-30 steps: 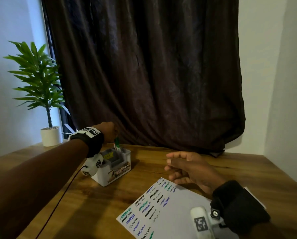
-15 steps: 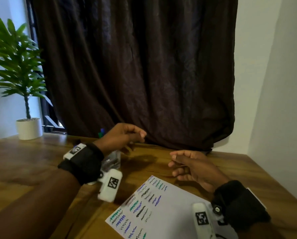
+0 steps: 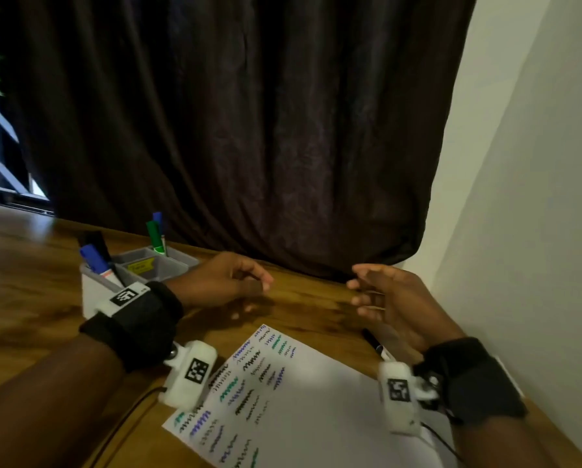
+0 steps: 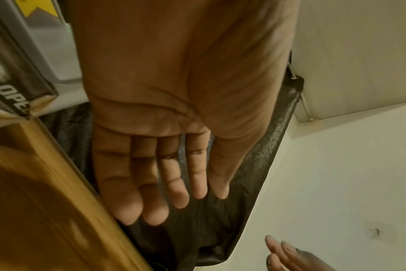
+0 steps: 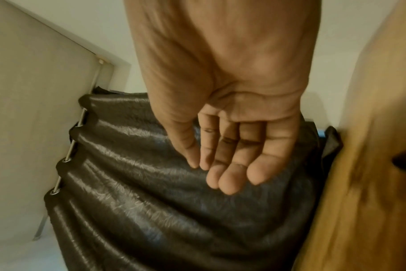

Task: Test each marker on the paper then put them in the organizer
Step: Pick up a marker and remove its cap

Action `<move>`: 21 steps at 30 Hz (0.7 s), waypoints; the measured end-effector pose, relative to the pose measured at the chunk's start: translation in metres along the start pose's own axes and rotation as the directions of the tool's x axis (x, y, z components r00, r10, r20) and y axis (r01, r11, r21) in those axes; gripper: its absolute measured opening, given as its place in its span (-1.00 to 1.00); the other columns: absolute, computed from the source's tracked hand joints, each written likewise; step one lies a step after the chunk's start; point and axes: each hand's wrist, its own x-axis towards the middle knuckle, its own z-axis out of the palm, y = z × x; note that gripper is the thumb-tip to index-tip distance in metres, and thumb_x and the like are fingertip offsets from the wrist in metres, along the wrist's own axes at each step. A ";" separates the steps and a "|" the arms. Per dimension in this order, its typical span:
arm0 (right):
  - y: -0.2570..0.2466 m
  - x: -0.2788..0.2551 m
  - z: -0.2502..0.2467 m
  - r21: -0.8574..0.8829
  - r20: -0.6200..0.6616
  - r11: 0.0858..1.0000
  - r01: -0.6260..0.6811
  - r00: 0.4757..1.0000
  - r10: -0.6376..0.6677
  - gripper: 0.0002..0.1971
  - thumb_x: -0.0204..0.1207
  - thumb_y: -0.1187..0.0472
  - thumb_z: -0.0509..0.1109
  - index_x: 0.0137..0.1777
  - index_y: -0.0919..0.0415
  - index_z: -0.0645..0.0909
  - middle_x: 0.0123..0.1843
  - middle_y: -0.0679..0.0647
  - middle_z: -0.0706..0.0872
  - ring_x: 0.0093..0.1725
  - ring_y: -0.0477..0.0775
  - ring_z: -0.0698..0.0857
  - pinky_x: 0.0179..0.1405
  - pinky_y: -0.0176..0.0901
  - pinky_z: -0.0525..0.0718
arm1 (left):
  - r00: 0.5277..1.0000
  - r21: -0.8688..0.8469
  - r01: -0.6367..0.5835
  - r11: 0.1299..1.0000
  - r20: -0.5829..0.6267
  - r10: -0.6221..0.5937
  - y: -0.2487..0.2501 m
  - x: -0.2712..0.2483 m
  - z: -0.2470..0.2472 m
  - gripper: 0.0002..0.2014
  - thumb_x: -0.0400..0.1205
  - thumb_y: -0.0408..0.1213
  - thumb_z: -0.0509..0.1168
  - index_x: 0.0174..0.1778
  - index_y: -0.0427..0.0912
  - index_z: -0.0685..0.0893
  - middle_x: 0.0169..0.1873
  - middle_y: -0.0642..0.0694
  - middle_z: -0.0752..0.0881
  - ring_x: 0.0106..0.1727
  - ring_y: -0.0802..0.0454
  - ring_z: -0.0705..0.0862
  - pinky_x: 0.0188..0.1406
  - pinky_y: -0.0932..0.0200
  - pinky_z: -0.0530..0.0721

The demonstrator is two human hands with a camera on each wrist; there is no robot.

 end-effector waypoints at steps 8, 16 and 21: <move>-0.001 0.007 -0.040 -0.815 -0.123 0.548 -0.189 0.980 0.155 -0.56 0.43 -0.10 0.53 0.01 0.33 0.76 -0.09 0.28 0.88 -0.17 0.22 0.84 -0.18 0.00 0.79 | 0.996 0.077 -0.071 0.994 0.060 0.067 0.011 -0.011 0.002 -0.81 0.67 -0.26 0.41 0.19 -0.08 0.74 -0.07 -0.23 0.82 -0.16 -0.05 0.81 -0.29 0.15 0.81; 0.021 0.027 -0.012 -0.978 -0.159 0.089 -0.188 0.950 0.269 -0.56 0.47 -0.11 0.60 0.14 0.16 0.58 -0.12 0.00 0.70 -0.12 0.02 0.71 -0.22 -0.23 0.57 | 0.995 0.072 -0.066 0.995 0.076 0.061 0.013 -0.017 0.001 -0.79 0.70 -0.31 0.34 0.25 -0.13 0.71 0.04 -0.16 0.81 -0.11 0.00 0.80 -0.13 0.07 0.81; -0.007 0.026 0.025 -0.894 0.194 0.423 0.149 0.979 0.064 -0.81 0.51 0.08 0.53 -0.14 0.17 0.63 -0.25 0.04 0.72 -0.12 0.17 0.82 -0.15 -0.20 0.72 | 0.995 0.018 -0.065 0.998 0.074 0.064 0.012 -0.016 0.003 -0.73 0.69 -0.18 0.36 0.31 -0.05 0.65 0.10 -0.17 0.80 -0.04 -0.07 0.83 -0.07 -0.01 0.82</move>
